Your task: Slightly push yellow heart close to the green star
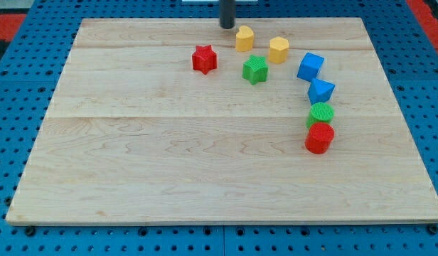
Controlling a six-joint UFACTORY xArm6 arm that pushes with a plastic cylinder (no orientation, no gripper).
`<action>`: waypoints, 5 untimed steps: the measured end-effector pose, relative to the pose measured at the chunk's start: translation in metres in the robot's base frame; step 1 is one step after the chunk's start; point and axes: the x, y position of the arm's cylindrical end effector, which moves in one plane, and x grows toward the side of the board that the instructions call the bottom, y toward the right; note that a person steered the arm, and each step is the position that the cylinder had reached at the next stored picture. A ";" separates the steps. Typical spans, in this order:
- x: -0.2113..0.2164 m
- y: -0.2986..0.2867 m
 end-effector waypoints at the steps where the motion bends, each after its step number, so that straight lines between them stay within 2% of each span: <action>1: -0.002 0.019; 3: 0.016 0.018; 4: 0.021 -0.009; 5: -0.008 -0.008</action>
